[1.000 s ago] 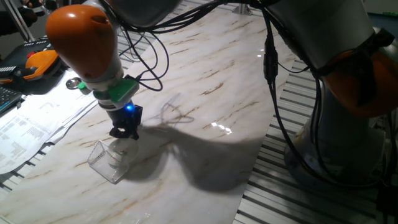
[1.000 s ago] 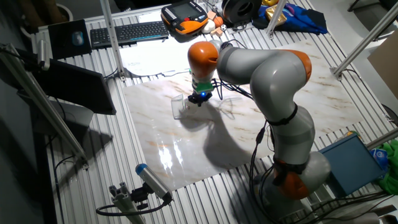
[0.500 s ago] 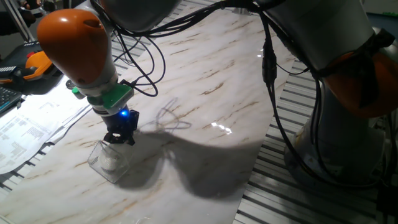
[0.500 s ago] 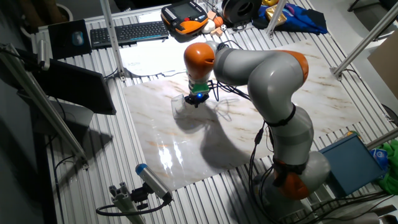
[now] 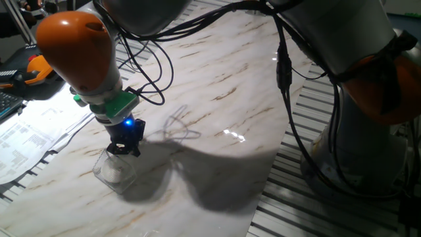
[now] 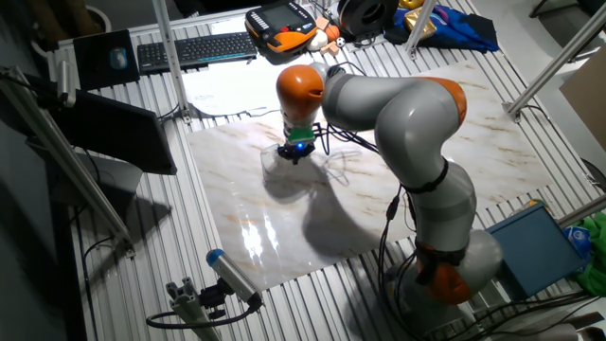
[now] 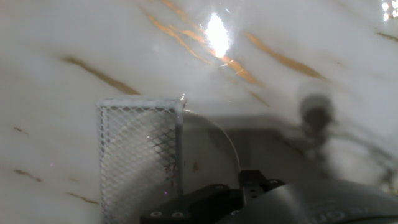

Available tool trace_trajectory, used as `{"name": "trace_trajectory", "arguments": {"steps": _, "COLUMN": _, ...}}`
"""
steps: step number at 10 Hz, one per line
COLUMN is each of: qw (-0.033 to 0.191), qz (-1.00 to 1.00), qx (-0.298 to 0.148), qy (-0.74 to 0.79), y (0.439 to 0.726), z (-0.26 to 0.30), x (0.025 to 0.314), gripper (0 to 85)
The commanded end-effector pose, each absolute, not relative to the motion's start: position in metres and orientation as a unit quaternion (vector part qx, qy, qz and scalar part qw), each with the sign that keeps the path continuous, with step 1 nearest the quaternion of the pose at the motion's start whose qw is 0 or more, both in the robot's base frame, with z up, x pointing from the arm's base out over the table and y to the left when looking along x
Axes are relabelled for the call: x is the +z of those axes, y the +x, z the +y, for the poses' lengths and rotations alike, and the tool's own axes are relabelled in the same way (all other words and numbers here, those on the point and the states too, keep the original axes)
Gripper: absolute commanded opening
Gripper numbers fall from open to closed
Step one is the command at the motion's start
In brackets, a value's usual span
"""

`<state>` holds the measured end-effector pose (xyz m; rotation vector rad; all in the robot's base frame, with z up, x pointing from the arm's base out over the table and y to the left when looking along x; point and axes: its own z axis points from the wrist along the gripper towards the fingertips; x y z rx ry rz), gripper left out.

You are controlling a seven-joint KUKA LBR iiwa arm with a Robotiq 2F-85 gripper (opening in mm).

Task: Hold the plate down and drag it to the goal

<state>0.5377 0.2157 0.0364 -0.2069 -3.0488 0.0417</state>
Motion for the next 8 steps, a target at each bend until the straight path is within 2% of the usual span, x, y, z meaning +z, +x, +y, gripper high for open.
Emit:
{"name": "trace_trajectory", "arguments": {"steps": 1, "qw": 0.043, "qz": -0.997, "qx": 0.014, "qy": -0.067, "y": 0.538, "z": 0.216, "x": 0.038, "gripper": 0.0}}
{"name": "trace_trajectory", "arguments": {"steps": 2, "qw": 0.043, "qz": -0.997, "qx": 0.015, "qy": -0.063, "y": 0.538, "z": 0.215, "x": 0.041, "gripper": 0.0}}
{"name": "trace_trajectory", "arguments": {"steps": 6, "qw": 0.045, "qz": -0.999, "qx": 0.018, "qy": -0.012, "y": 0.529, "z": 0.195, "x": 0.091, "gripper": 0.0}}
{"name": "trace_trajectory", "arguments": {"steps": 8, "qw": 0.034, "qz": -0.999, "qx": 0.011, "qy": 0.016, "y": 0.518, "z": 0.177, "x": 0.119, "gripper": 0.0}}
